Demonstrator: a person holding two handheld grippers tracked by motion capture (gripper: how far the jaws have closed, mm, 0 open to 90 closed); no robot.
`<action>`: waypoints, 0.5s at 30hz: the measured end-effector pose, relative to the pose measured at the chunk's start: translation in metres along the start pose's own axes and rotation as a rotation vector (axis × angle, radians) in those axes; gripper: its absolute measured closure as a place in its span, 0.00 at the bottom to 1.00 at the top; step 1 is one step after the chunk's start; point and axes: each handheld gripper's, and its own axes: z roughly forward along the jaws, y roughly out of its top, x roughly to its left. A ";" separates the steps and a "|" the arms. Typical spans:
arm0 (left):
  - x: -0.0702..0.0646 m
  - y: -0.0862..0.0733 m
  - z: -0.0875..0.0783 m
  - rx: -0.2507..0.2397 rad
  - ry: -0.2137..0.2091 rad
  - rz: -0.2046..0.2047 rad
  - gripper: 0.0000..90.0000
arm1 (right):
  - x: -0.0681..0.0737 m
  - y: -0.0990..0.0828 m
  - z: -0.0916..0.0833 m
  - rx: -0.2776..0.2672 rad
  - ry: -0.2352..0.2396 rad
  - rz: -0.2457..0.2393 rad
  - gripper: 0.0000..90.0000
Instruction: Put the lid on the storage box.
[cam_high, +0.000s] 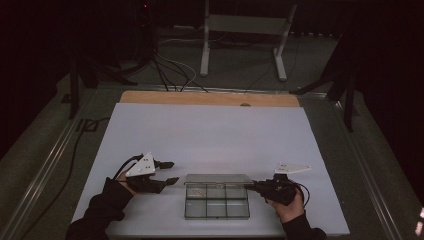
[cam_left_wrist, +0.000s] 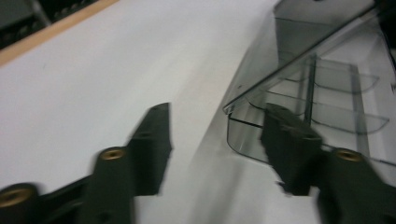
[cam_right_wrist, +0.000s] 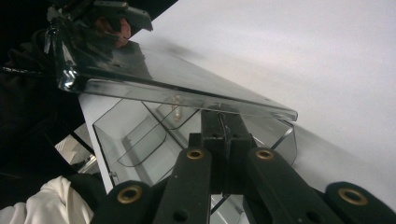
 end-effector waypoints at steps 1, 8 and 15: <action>0.000 0.000 -0.001 -0.012 0.002 -0.015 0.41 | 0.000 0.000 0.000 0.001 0.002 0.000 1.00; 0.004 -0.002 -0.010 -0.038 -0.013 -0.112 0.16 | 0.001 -0.001 0.000 0.001 0.001 -0.010 1.00; 0.007 -0.007 -0.015 -0.041 0.002 -0.165 0.01 | 0.004 -0.001 -0.001 0.001 0.005 -0.020 1.00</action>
